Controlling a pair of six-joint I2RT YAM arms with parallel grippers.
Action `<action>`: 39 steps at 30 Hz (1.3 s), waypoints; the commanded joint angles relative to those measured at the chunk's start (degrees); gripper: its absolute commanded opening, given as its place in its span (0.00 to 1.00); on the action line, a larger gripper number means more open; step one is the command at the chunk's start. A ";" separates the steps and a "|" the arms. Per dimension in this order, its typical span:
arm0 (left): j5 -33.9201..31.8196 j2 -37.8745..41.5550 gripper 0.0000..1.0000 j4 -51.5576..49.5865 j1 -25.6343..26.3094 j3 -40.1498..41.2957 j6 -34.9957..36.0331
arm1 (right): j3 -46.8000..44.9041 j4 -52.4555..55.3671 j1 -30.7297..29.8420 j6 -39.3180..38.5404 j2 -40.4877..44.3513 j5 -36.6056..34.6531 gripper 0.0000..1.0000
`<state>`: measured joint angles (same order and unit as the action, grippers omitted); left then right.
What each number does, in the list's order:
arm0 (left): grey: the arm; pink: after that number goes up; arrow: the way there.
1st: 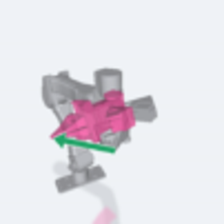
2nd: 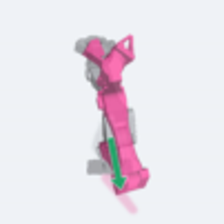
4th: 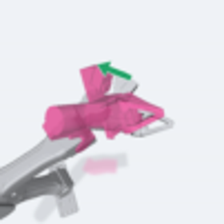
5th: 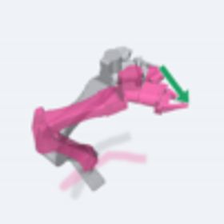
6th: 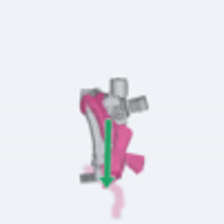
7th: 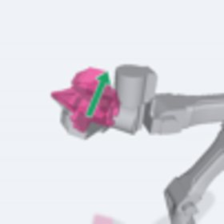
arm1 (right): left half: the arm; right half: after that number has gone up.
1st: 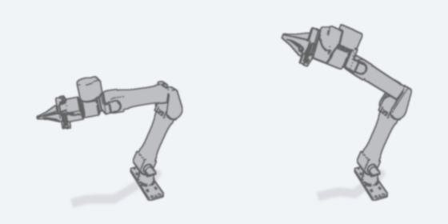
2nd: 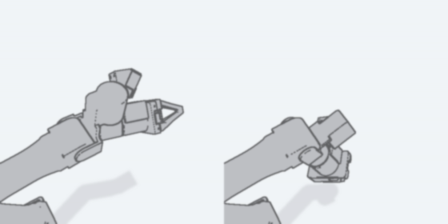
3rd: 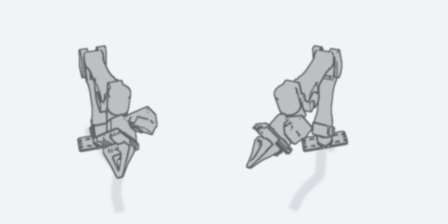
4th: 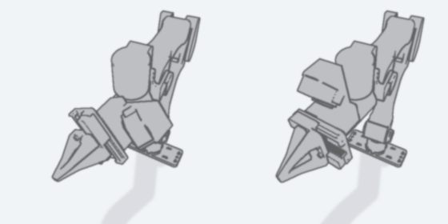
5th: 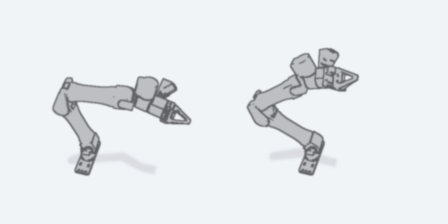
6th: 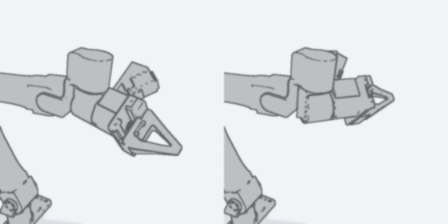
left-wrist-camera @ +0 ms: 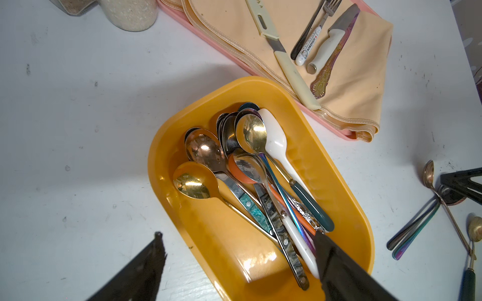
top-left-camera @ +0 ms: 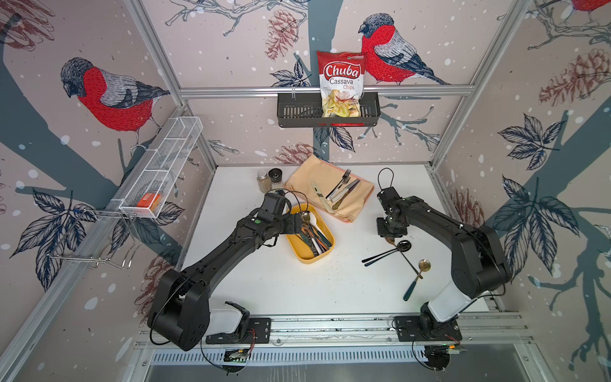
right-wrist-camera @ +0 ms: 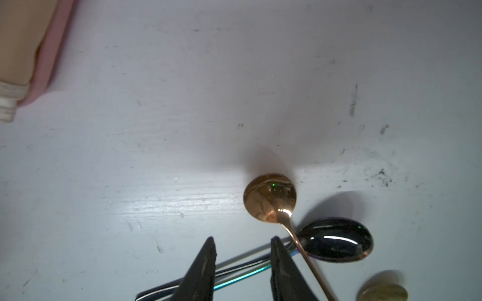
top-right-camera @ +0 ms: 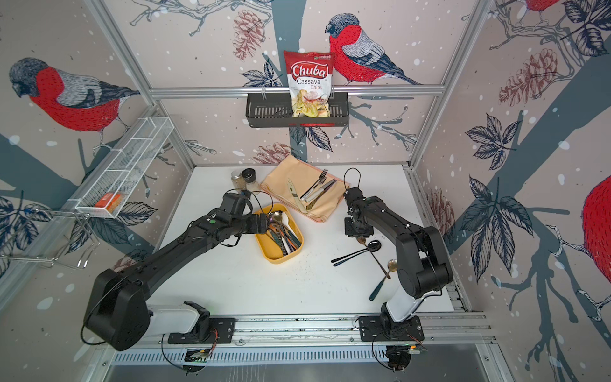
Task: Put the spoon into the storage box
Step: Place the spoon in the storage box, then move the spoon at the center of the board.
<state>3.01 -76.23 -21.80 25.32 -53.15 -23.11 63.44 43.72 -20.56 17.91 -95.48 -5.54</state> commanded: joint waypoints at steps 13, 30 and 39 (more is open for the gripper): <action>-0.45 -0.47 0.91 -1.31 0.17 -0.13 -0.59 | -4.23 -2.26 3.23 -1.52 -1.15 -0.44 0.40; -1.25 -0.33 0.91 -2.06 0.14 -0.08 -0.99 | -5.60 -4.88 5.35 -3.95 -3.18 1.28 0.37; -1.42 -0.50 0.91 -2.03 0.08 -0.12 -1.20 | -5.49 -4.79 5.18 -3.83 -3.98 3.10 0.31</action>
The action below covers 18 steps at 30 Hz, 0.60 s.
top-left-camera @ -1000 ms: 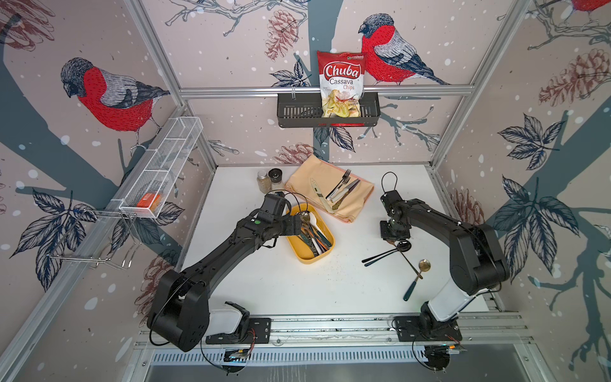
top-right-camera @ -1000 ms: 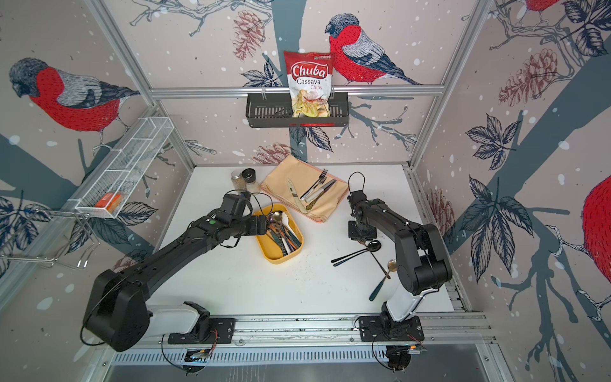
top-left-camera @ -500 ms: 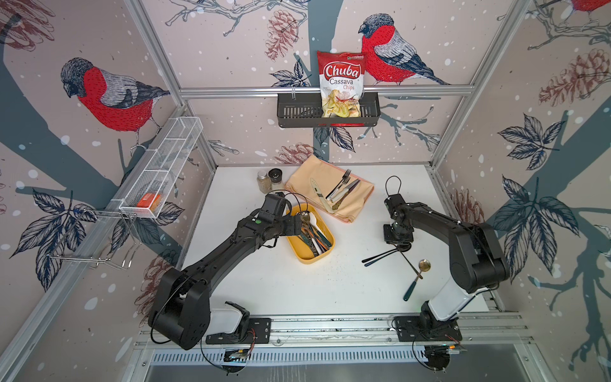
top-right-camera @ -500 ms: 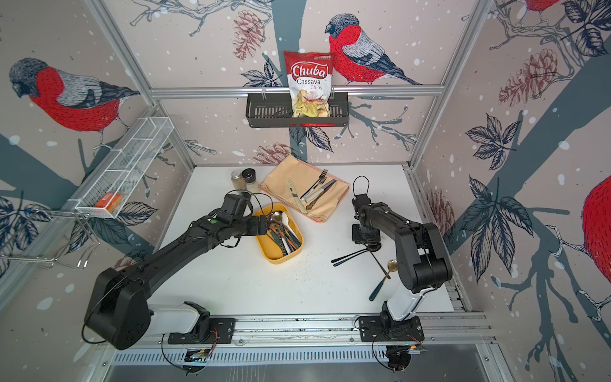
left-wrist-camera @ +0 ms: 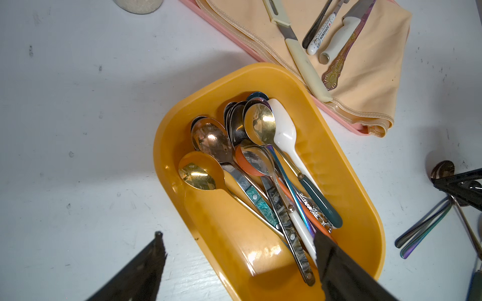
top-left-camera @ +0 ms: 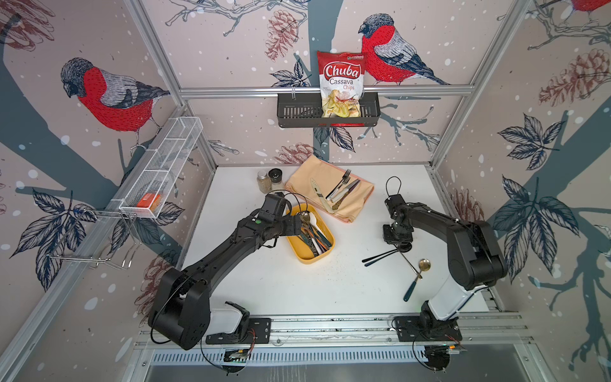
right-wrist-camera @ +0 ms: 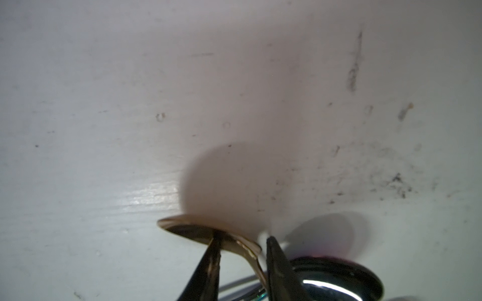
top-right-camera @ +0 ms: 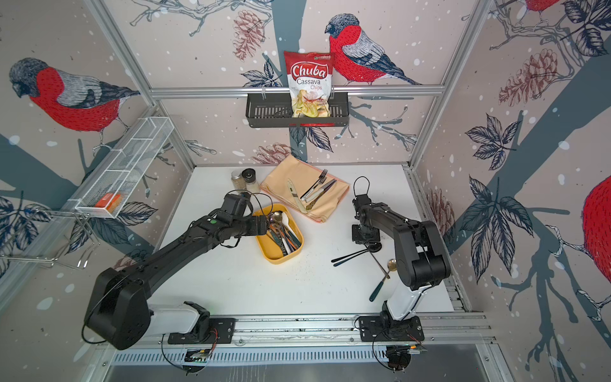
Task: Put the spoon into the storage box
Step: Move the spoon at the center of the board.
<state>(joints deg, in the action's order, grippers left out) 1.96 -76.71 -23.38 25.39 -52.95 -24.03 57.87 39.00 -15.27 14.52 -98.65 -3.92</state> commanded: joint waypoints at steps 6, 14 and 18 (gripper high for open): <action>-0.43 -0.20 0.91 -0.36 0.08 -0.30 -0.34 | 3.05 -0.15 -0.54 0.94 -2.64 3.42 0.28; -0.81 -0.07 0.91 -0.44 0.09 -0.14 -0.31 | 5.59 -0.40 -1.67 1.57 -5.30 4.45 0.20; -0.81 -0.20 0.91 -0.36 0.08 -0.13 -0.28 | 5.68 -0.77 -2.19 1.96 -5.60 4.80 0.17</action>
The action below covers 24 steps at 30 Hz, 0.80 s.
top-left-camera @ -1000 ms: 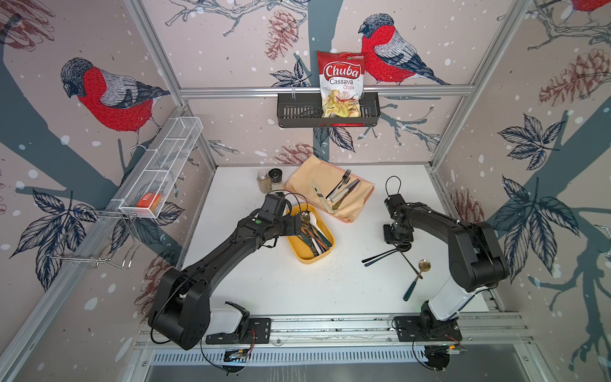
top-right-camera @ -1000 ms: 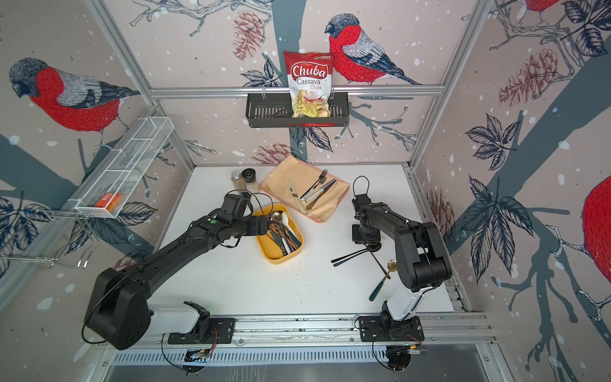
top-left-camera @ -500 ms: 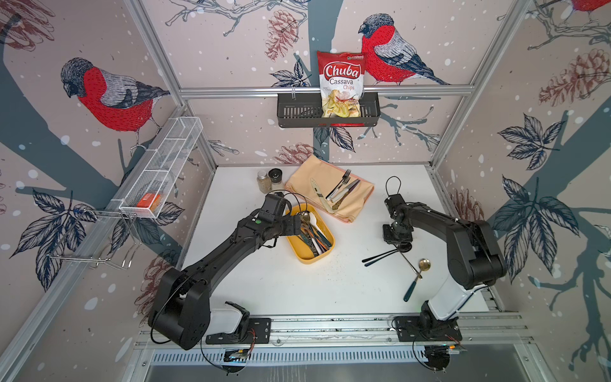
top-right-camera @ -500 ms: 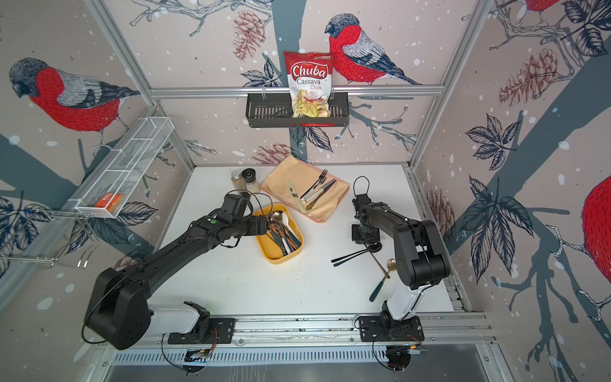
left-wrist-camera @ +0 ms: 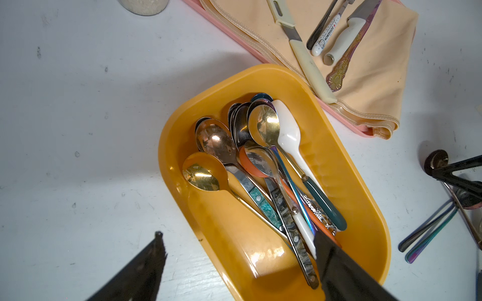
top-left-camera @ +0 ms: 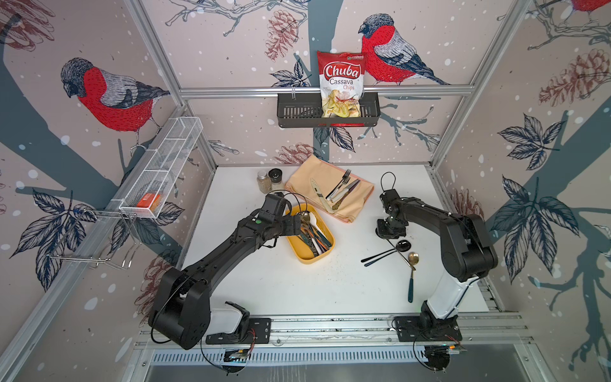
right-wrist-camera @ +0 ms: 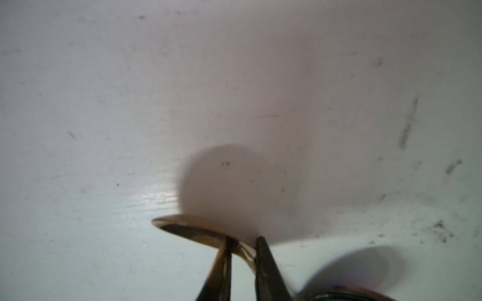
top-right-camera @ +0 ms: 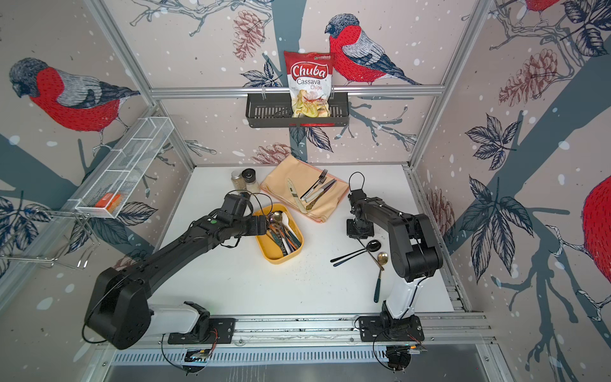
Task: Put the spoon into the storage box
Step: Move the spoon at the center of the board.
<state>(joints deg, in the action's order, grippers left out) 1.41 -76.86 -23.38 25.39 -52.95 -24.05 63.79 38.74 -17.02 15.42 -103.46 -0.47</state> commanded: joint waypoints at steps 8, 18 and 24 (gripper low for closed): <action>-0.11 -0.35 0.91 -0.09 0.08 -0.27 -0.15 | 1.25 -0.51 -1.11 2.07 -1.76 2.03 0.15; -0.44 0.32 0.91 -0.18 0.05 0.26 -0.09 | 2.31 1.16 -1.27 0.55 -1.95 0.41 0.31; -0.27 0.32 0.91 0.00 0.05 0.16 -0.12 | 2.46 1.32 -0.75 -0.69 -0.74 0.12 0.36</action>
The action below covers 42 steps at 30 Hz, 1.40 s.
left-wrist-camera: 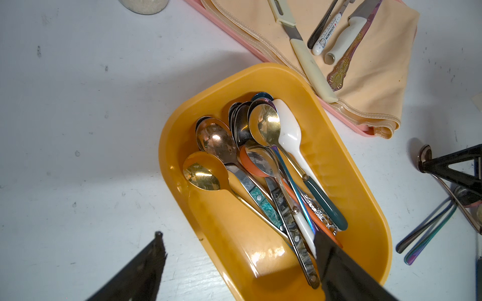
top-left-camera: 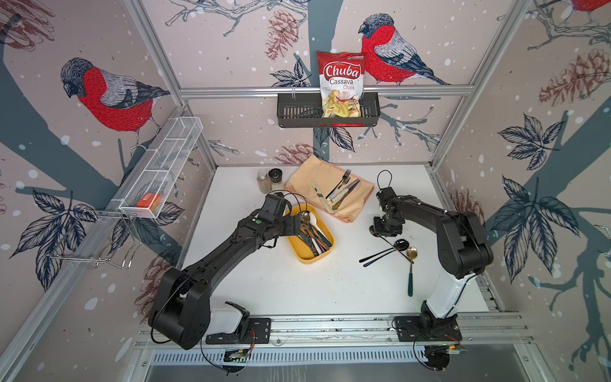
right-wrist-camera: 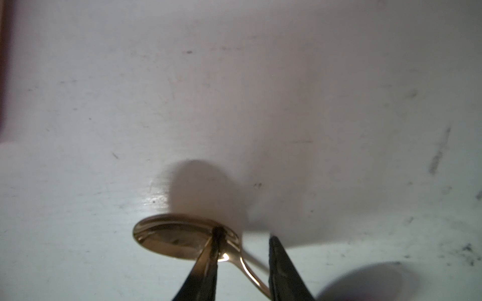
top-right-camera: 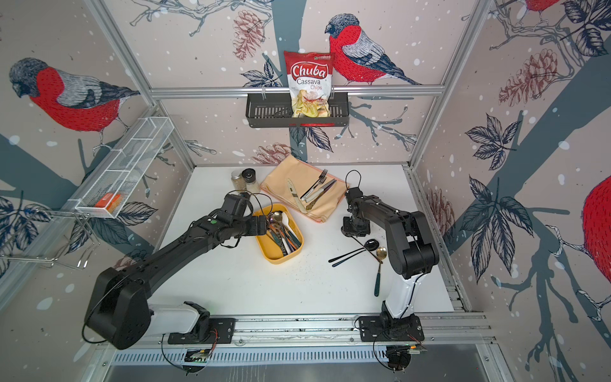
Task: Put the spoon into the storage box
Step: Move the spoon at the center of the board, then pick up the spoon from the center of the board.
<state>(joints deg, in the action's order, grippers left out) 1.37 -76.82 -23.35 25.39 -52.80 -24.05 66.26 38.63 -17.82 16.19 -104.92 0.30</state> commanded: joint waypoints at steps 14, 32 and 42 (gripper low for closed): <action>-0.49 0.88 0.91 -0.36 0.09 0.36 -0.37 | -1.70 1.70 0.29 -6.98 5.31 -1.34 0.40; -0.90 1.44 0.91 -0.72 0.09 0.68 -0.44 | -4.74 1.44 0.07 -9.33 3.04 -1.97 0.38; -1.01 1.58 0.91 -0.58 0.09 0.93 -0.48 | -4.34 1.27 -0.46 -9.59 1.47 -0.74 0.26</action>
<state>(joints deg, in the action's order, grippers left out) 1.06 -75.55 -23.42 25.39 -52.07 -24.14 62.04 39.48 -17.98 7.27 -102.41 -0.38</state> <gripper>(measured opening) 0.908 0.273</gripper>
